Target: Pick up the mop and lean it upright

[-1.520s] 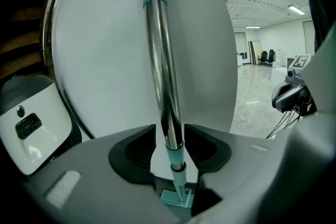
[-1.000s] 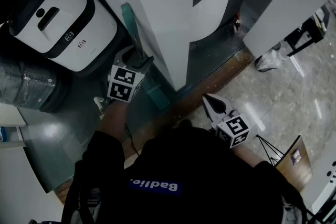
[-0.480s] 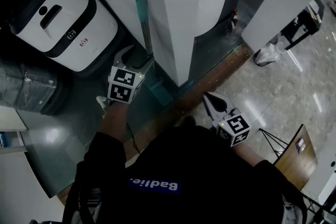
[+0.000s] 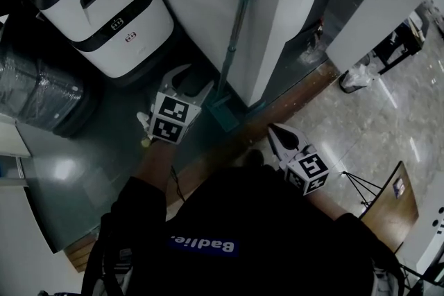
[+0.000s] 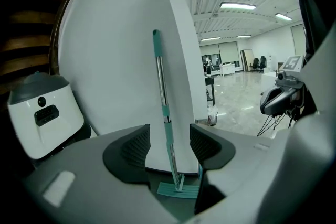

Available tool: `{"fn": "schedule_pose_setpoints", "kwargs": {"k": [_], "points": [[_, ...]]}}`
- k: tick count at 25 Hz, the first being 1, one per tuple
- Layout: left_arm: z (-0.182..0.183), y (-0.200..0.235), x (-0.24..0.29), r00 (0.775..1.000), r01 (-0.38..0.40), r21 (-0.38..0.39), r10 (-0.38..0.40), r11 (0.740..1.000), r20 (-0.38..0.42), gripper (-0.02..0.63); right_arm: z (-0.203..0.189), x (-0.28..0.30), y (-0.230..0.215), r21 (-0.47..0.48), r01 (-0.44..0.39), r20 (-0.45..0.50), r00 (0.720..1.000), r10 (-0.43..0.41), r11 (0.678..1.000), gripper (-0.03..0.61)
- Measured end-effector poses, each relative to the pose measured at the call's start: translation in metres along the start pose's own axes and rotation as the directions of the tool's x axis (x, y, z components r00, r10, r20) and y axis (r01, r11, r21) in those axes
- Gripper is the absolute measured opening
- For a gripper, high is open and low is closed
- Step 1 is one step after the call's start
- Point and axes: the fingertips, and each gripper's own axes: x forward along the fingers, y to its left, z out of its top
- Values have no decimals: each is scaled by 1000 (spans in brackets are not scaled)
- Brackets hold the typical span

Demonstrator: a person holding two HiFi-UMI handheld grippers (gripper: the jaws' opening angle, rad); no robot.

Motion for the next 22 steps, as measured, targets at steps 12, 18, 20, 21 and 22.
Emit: {"fn": "schedule_pose_setpoints", "kwargs": {"k": [12,18,20,21,22], "points": [[-54,-1,-110,997,-26,-36,29,999,69,83,-37,-13,113,-47,-15,-54,998,12,999,6],[-83,-19,-120,996,11,-91,-3,996,88,65,-65,-45,127,-28,55,-99,993,-58,998,6],[-91,-26,-121,996,28,-109,-19,994,85,59,-70,-54,128,-22,79,-102,991,-81,997,6],[-94,-29,-122,996,34,-115,-25,993,84,54,-71,-57,129,-22,87,-101,991,-89,996,6],[-94,-33,-123,996,39,-119,-29,992,85,48,-72,-61,130,-24,92,-99,991,-94,995,6]]}}
